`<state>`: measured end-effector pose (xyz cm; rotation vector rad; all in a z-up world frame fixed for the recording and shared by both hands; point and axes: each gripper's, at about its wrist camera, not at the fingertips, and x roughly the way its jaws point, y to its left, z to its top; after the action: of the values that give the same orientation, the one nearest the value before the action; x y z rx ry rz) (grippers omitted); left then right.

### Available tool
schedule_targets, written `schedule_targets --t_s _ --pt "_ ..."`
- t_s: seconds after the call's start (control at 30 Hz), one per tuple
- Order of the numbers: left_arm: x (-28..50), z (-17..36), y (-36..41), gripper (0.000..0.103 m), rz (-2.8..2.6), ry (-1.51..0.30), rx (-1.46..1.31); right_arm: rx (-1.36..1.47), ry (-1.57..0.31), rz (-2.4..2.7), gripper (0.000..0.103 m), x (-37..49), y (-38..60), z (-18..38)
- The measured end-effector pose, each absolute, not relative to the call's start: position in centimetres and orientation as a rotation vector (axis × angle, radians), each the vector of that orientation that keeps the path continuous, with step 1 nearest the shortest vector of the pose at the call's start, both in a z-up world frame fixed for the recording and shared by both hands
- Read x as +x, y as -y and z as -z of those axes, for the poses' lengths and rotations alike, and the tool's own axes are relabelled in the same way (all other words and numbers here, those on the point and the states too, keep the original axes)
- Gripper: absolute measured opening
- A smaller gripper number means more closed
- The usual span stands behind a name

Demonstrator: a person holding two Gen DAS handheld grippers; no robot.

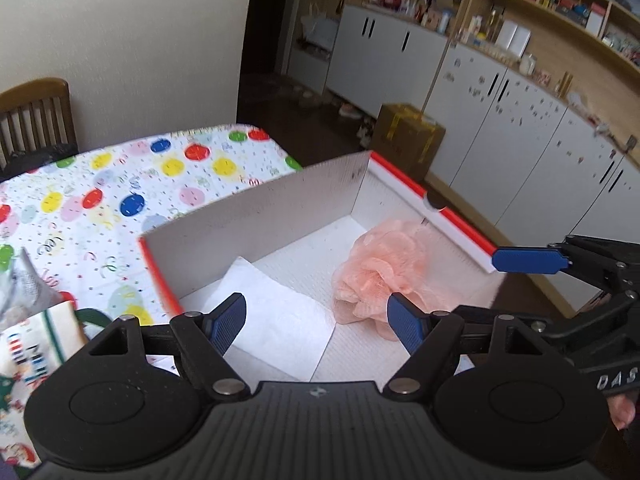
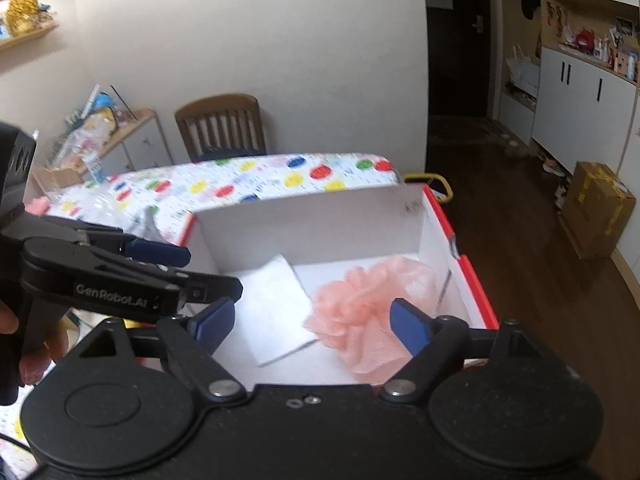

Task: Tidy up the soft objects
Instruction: 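Grasp the yellow sponge cloth with the right gripper while the left grasps the purple sponge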

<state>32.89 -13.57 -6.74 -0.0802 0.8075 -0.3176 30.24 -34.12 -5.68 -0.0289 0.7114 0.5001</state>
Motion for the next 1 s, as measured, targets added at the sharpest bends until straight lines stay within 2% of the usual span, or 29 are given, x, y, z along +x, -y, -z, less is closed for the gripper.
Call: schedule_targets --t_s 0.43,0.6,0.7,0.73,1.0 --pt "25.3 3.6 5.1 0.085 0.251 -0.705 -0.132 -0.08 -0.594 -0.589 0.099 24.4 28.0 2.8" --pt "23.0 3.8 1.3 0.087 0.195 -0.705 -0.123 -0.06 -0.599 -0.604 0.101 23.0 25.0 2.8" --pt "21.8 4.1 -1.0 0.102 0.181 -0.699 -0.133 -0.053 -0.613 -0.604 0.101 22.1 23.3 3.1" --pt "21.3 4.3 -1.7 0.103 0.17 -0.69 -0.136 -0.053 -0.618 -0.605 0.101 21.9 22.7 3.3" --pt "18.8 6.9 -7.4 0.103 0.084 -0.698 -0.169 -0.019 -0.68 -0.586 0.101 21.0 18.3 5.0"
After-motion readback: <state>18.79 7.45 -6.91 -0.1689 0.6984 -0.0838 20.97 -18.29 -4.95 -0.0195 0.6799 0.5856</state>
